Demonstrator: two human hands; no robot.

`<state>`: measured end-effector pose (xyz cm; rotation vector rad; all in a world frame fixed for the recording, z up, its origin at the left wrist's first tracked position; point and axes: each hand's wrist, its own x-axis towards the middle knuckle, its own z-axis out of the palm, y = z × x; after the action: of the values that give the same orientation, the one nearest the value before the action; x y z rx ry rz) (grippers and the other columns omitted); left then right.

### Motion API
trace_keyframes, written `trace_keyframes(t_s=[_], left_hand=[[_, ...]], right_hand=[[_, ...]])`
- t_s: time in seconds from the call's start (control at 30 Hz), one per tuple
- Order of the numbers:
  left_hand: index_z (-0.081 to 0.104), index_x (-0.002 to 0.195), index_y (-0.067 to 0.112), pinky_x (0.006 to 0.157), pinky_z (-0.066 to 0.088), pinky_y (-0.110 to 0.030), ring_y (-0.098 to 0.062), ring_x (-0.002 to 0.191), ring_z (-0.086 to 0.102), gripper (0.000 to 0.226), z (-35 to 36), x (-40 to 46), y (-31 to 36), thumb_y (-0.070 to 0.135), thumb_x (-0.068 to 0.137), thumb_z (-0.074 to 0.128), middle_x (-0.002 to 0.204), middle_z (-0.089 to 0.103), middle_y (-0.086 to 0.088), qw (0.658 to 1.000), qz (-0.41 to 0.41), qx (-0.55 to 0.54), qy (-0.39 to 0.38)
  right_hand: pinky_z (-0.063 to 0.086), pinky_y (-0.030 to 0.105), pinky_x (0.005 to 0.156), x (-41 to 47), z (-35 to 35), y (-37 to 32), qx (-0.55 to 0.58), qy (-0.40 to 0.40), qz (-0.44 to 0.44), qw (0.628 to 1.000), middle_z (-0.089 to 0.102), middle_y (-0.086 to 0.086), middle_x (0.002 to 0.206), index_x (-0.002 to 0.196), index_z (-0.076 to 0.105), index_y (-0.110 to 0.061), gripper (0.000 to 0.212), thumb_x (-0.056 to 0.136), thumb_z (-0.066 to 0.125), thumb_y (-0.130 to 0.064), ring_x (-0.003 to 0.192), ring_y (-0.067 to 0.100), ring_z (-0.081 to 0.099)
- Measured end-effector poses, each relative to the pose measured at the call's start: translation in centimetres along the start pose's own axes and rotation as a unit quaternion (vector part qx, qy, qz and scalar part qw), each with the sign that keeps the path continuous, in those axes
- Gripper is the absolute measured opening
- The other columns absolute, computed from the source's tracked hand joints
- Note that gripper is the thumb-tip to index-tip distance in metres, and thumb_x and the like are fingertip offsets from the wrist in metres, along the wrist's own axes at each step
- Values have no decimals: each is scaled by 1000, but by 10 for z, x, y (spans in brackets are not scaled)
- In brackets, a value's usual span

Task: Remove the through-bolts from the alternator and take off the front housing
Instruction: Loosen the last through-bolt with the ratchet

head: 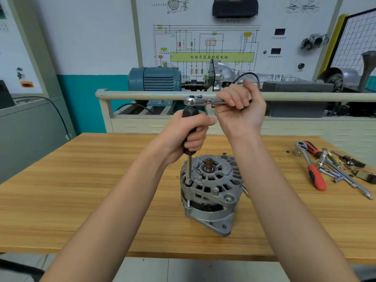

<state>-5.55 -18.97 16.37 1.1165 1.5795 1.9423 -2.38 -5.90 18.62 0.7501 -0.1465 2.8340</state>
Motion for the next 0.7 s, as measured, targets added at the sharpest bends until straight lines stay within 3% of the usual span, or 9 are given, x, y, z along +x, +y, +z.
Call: trace_keyframes(t_s=[0.1,0.23,0.3,0.37,0.43,0.5,0.6,0.7], left_hand=[[35,44,21,36,16,-17,-7,29,17,43,0,1,1,15,80,57,35,24,7,1000,-17,-1,3],[30,45,23,37,17,-15,-10,32,15,51,8,1,-5,5,86,54,38,23,7,989,12,15,145],[31,48,22,37,17,-16,-12,33,15,48,13,2,-7,3,85,54,38,24,7,976,24,18,214],[32,51,19,37,18,-16,-11,33,18,43,19,3,-7,3,84,54,38,26,7,964,33,32,260],[33,52,18,37,19,-15,-11,32,20,41,23,4,-7,5,84,54,37,27,7,954,41,46,294],[33,52,18,37,20,-16,-11,33,21,40,23,4,-7,5,83,55,38,28,6,948,46,48,310],[34,55,17,38,20,-17,-13,34,21,38,20,2,-7,1,82,56,42,28,4,951,56,48,302],[37,58,15,40,22,-20,-15,37,23,36,14,-3,-6,-1,82,59,44,29,1,965,75,59,245]], right_hand=[[27,21,37,-5,4,5,-33,-2,-39,999,30,-5,37,44,36,-15,51,95,40,-14,31,10,28],[31,25,45,-29,9,18,-195,-70,-145,968,32,-3,41,47,39,-15,51,98,36,-11,38,11,30],[30,29,48,-41,10,31,-303,-145,-233,913,35,-2,44,53,40,-14,42,95,38,-6,41,13,32],[28,33,48,-50,9,44,-398,-205,-319,835,36,-1,46,59,41,-15,35,91,41,-3,43,14,34],[25,35,47,-54,9,52,-452,-227,-349,789,34,4,46,59,36,-14,32,88,42,-5,44,14,34],[24,35,47,-52,9,49,-441,-224,-334,802,34,2,45,57,34,-12,33,88,43,-5,43,15,32],[28,30,47,-38,12,34,-357,-207,-240,879,37,-3,42,49,39,-15,42,91,40,-5,39,13,31],[31,23,45,-21,10,17,-248,-158,-123,948,36,-4,40,45,44,-15,49,94,38,-11,37,9,32]])
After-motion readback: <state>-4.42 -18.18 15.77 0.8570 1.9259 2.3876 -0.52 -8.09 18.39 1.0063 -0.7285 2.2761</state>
